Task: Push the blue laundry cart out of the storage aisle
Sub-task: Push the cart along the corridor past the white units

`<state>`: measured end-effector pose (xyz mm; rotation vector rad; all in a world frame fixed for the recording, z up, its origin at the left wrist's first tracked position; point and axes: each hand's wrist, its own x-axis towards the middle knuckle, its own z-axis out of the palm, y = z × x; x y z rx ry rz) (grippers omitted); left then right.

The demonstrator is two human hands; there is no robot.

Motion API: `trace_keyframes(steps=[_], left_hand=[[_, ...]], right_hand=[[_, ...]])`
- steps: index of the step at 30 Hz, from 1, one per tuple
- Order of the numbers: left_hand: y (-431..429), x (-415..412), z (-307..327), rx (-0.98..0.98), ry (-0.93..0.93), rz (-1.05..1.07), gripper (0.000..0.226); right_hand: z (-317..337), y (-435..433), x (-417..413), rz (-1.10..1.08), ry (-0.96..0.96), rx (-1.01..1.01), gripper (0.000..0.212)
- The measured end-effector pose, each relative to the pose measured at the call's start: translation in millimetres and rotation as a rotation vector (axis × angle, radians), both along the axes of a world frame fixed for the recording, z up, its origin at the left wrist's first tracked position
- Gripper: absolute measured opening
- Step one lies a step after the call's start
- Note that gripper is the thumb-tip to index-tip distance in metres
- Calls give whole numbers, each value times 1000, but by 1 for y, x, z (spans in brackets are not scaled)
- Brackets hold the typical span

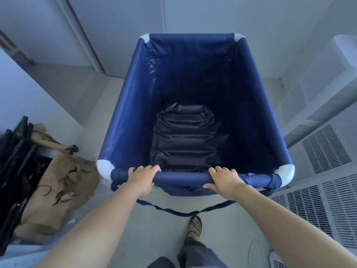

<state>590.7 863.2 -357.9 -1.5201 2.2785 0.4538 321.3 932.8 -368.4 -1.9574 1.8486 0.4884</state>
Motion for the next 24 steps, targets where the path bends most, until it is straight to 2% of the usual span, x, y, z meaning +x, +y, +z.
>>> trace_keyframes(steps=[4, 8, 18, 24], left_hand=[[-30, -10, -2, -64, -5, -20, 34], [-52, -21, -3, -88, 16, 29, 39], [-98, -37, -2, -5, 12, 46, 36], [-131, -39, 4, 81, 7, -21, 36]], right_hand=[[-7, -34, -13, 1, -5, -104, 55], [-9, -61, -23, 11, -21, -126, 54], [-4, -106, -36, 9, -10, -62, 57], [-1, -129, -35, -36, 22, -43, 59]])
